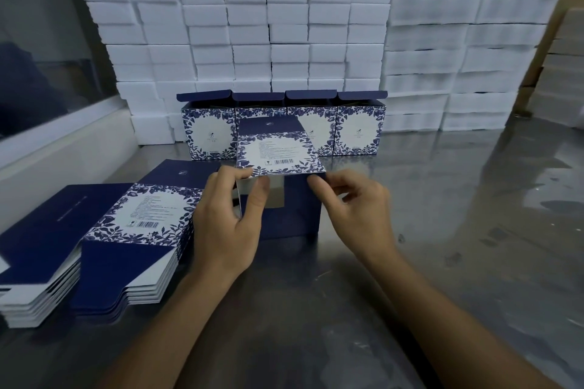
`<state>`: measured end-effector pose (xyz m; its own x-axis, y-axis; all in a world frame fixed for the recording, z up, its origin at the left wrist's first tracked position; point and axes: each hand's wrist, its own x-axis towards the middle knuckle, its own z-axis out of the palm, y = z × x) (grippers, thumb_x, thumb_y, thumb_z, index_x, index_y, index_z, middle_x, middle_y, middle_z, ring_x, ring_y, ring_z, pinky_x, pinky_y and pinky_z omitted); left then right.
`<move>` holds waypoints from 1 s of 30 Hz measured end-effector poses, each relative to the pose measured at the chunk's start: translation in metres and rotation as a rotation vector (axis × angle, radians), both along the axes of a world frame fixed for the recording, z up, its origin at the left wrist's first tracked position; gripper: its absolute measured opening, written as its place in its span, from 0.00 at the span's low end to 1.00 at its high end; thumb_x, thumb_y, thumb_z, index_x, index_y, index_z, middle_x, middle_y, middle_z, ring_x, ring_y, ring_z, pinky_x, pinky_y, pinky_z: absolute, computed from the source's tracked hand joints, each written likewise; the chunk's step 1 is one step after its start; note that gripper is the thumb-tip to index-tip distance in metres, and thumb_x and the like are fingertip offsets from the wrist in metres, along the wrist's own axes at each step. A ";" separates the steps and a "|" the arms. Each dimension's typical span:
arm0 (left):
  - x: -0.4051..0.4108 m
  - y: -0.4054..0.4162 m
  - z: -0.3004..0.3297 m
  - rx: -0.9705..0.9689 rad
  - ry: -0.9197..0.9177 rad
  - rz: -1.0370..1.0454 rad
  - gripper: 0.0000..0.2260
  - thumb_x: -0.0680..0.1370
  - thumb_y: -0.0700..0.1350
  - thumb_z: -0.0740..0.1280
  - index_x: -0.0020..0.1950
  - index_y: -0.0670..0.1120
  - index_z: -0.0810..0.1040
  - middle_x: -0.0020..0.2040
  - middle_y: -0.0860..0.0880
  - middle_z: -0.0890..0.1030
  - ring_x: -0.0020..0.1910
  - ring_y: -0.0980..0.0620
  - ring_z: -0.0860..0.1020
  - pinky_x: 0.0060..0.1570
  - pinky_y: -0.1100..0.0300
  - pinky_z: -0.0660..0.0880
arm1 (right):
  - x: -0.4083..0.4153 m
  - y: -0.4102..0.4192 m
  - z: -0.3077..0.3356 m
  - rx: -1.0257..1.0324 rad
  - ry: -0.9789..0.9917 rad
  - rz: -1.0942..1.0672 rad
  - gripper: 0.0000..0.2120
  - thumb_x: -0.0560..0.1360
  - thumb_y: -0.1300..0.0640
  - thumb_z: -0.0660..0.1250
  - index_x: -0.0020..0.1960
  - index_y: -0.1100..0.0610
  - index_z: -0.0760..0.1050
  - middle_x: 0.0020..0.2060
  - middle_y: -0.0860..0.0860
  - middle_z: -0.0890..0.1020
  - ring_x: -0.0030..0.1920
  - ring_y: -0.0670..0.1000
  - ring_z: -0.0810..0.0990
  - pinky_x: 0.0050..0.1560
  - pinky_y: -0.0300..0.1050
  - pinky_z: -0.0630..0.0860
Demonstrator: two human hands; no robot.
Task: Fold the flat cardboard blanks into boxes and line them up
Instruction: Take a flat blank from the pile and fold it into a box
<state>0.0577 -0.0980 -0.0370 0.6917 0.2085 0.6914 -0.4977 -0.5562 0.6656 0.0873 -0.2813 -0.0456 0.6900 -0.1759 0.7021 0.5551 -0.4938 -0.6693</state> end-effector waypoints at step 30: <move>0.006 0.005 -0.004 -0.018 0.014 -0.043 0.18 0.77 0.64 0.57 0.58 0.54 0.74 0.56 0.53 0.77 0.53 0.65 0.73 0.44 0.77 0.67 | 0.013 -0.008 -0.014 -0.266 0.415 0.089 0.12 0.72 0.60 0.76 0.44 0.48 0.75 0.28 0.42 0.80 0.34 0.39 0.79 0.43 0.42 0.77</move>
<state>0.0633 -0.0934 -0.0410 0.7097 0.1904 0.6782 -0.5116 -0.5226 0.6821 0.1007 -0.2889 -0.0598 0.9250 0.0437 0.3775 0.3160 -0.6403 -0.7002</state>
